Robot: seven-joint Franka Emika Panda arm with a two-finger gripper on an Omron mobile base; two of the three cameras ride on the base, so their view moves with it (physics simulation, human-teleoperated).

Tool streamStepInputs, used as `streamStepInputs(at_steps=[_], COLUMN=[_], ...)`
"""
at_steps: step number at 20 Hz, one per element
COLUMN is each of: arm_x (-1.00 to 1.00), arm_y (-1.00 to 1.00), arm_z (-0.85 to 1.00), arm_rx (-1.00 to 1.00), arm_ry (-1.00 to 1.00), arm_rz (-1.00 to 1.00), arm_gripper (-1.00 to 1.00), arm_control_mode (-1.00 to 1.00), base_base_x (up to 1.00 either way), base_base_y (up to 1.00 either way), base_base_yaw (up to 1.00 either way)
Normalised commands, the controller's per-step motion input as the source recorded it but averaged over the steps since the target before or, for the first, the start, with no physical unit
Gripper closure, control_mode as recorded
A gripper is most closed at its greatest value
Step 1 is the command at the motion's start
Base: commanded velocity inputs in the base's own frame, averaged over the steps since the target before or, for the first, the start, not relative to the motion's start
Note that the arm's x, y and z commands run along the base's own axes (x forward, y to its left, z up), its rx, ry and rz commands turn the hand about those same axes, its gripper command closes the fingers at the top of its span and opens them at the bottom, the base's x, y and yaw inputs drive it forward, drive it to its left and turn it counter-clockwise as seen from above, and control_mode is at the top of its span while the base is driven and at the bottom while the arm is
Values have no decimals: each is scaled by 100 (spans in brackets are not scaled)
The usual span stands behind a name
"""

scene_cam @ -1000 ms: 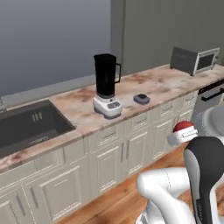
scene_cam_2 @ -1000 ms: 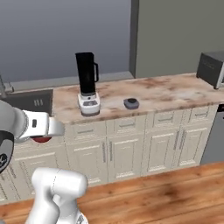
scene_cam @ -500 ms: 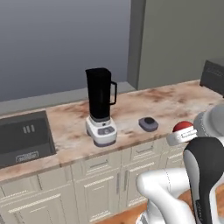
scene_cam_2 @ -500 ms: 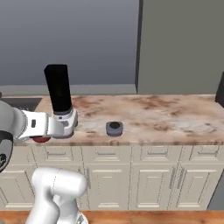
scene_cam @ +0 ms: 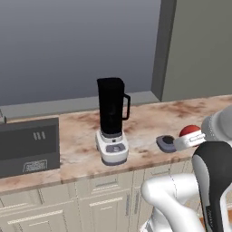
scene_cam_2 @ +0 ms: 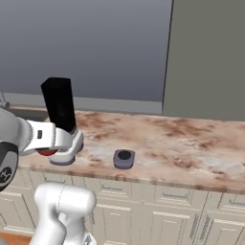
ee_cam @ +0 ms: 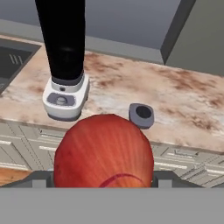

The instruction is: Grab the lemon wedge and onion from the fridge, place them in the blender, close the lid, and turn on the blender to create a marinade.

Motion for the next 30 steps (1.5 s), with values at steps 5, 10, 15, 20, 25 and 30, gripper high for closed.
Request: streamStepInputs(at_steps=[5, 10, 15, 20, 25, 30], arm_x=[0, 0, 0, 8, 35, 76], arm_y=[0, 0, 0, 3, 35, 66], arm_z=[0, 0, 0, 43, 99, 85], arm_rx=[0, 0, 0, -1, -8, -8], arm_ry=[0, 0, 0, 0, 2, 18], arm_rz=[0, 0, 0, 1, 0, 0], arm_gripper=[100, 100, 100, 100, 100, 100], arm_control_mode=[100, 100, 100, -100, -100, -100], base_base_x=[0, 10, 17, 3, 0, 0], base_base_y=[-2, 0, 0, 0, 0, 0], base_base_yaw=[3, 1, 3, 1, 0, 0])
